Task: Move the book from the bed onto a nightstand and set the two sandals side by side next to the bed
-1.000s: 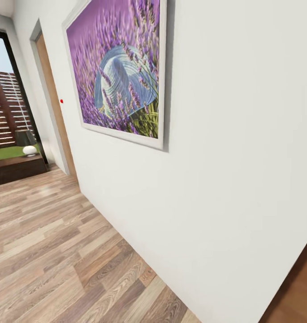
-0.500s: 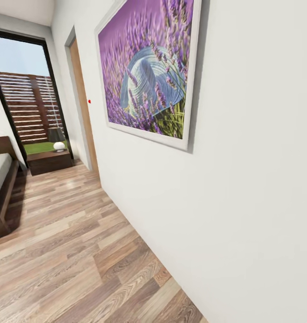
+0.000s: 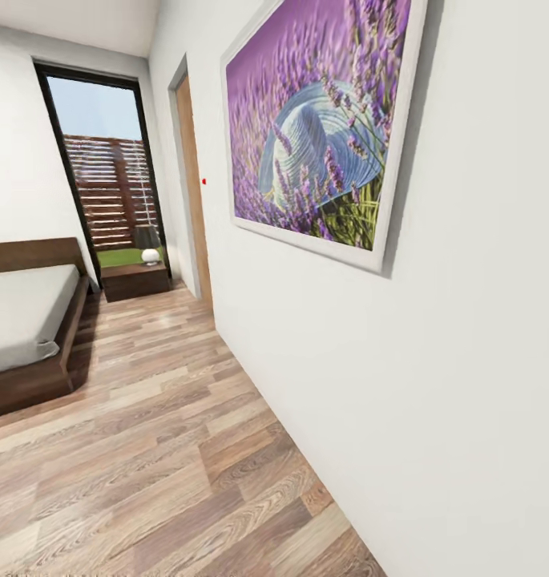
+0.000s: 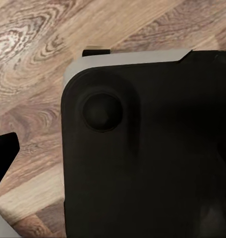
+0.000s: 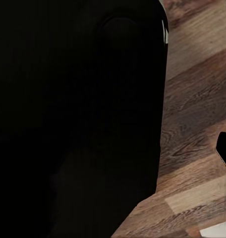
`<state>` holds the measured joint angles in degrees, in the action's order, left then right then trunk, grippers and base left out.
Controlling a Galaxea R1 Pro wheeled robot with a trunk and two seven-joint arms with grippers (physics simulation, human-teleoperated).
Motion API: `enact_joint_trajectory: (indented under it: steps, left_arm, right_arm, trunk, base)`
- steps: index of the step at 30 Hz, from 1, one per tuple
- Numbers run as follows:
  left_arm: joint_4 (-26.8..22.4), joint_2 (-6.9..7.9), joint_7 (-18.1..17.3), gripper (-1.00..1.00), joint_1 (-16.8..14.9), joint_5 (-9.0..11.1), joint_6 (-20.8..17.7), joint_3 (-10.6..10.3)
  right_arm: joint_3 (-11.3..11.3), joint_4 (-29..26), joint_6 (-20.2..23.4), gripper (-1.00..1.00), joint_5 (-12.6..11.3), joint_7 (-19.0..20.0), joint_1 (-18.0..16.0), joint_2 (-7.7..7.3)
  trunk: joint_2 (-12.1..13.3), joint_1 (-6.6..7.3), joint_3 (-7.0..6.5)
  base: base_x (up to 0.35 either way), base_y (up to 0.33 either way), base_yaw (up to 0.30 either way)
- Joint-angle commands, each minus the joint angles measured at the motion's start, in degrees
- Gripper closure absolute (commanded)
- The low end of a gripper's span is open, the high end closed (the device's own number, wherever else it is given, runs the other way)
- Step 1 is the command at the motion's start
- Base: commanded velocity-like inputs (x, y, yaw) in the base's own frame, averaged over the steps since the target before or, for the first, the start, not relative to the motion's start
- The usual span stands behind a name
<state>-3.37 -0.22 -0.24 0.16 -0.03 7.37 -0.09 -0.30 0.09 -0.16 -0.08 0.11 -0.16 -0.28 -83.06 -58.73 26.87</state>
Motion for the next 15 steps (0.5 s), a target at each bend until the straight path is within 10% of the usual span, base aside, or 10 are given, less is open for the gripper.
enact_joint_trajectory:
  steps: [1, 15]
  left_arm:
    - [-0.1, -0.01, 0.0, -1.00, 0.0, 0.0, 0.2, 0.0]
    - [0.0, -0.04, 0.0, -1.00, 0.0, 0.0, 0.5, 0.0]
  right_arm:
    - [0.0, 0.0, 0.0, -1.00, 0.0, 0.0, 0.0, 0.00]
    - [0.0, 0.0, 0.0, -1.00, 0.0, 0.0, 0.0, 0.07]
  trunk:
    - [0.0, 0.00, 0.04]
    - [0.0, 0.00, 0.04]
  base:
    - [0.000, 0.000, 0.294]
    - [0.000, 0.000, 0.294]
